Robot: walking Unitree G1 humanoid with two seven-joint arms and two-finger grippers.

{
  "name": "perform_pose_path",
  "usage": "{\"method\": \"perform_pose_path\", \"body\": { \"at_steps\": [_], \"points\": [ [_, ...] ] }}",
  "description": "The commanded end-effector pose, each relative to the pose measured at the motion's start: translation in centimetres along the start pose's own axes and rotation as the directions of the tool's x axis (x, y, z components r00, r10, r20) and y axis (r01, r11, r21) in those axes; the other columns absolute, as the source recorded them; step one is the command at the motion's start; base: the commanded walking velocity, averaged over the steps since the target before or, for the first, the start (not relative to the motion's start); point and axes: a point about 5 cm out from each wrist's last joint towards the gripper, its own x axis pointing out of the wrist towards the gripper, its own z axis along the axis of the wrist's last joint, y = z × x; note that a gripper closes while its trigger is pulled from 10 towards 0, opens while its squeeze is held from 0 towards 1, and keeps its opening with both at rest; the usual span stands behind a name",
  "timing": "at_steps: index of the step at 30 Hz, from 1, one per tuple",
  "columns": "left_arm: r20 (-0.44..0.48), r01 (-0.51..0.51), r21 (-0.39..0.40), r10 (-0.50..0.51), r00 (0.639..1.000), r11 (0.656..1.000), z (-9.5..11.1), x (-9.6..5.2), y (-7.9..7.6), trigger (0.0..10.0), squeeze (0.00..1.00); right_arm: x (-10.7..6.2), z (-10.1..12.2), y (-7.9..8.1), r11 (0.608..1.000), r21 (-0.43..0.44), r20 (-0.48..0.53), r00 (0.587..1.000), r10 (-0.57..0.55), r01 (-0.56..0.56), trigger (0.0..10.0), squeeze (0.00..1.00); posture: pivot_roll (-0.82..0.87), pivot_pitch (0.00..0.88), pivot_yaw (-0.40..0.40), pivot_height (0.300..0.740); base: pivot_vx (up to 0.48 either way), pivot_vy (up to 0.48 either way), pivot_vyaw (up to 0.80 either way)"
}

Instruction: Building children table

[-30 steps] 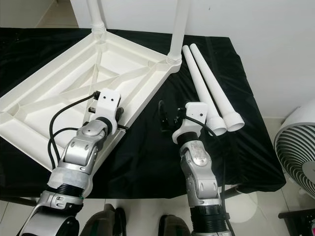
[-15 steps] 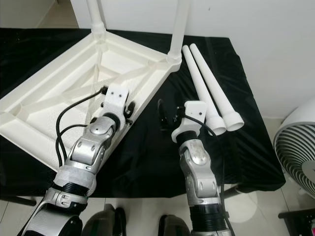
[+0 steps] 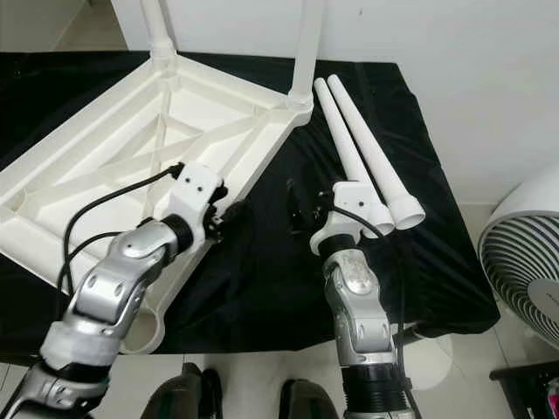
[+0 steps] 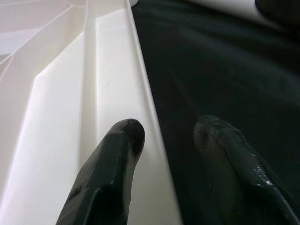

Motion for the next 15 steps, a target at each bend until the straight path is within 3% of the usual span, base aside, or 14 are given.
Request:
{"method": "perform_pose_path", "body": {
  "at_steps": [1, 9, 15],
  "points": [
    [-0.028, 0.078, 0.008, -0.078, 0.997, 0.997, -0.3, -0.4, -0.4, 10.0, 0.00, -0.1, -0.3, -0.1, 1.000, 0.003, -0.019, 1.000, 0.001, -0.001, 10.0, 0.00, -0.04, 0.101, 0.004, 0.740, 0.000, 0.000, 0.00],
    [-0.103, 0.021, 0.032, -0.018, 0.995, 0.999, -0.8, -2.5, 1.1, 10.0, 0.00, -0.1, -0.5, 0.0, 1.000, 0.004, -0.024, 1.000, 0.011, -0.011, 10.0, 0.00, -0.03, 0.102, -0.001, 0.740, 0.000, 0.000, 0.00],
    [-0.129, 0.093, 0.009, -0.091, 0.987, 0.996, -1.4, -4.0, 0.5, 10.0, 0.00, -0.2, -0.5, -0.1, 1.000, 0.005, -0.028, 1.000, 0.014, -0.014, 10.0, 0.00, -0.03, 0.103, -0.006, 0.740, 0.000, 0.000, 0.00]
  ]
}}
